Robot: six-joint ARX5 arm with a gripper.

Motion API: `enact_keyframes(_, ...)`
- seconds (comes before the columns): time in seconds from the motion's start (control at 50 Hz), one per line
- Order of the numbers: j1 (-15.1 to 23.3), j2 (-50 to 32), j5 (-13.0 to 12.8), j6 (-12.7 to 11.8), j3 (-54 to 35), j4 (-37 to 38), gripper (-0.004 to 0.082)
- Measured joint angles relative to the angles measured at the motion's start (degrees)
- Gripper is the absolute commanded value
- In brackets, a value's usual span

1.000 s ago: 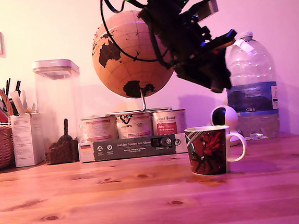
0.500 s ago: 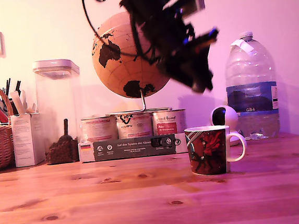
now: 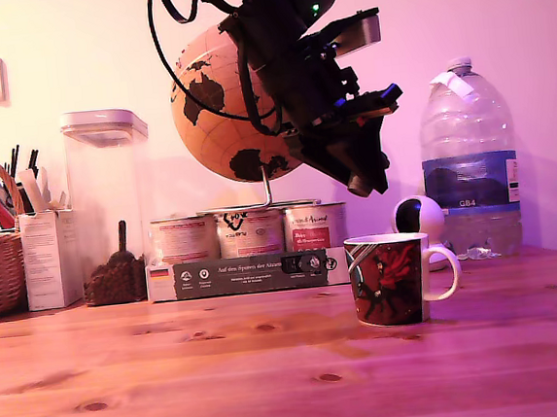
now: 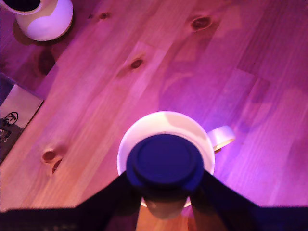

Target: Pick up the coffee capsules from the table one by one and drop them inside the nearest coffee cup

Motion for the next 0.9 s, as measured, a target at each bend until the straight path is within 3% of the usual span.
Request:
enact_keyframes(0.54, 0.0, 0.02, 0.02, 0.0, 0.33, -2.12, 0.0214)
enact_keyframes(0.9, -0.04, 3.23, 0.07, 0.02, 10.4, -9.64, 0.0214)
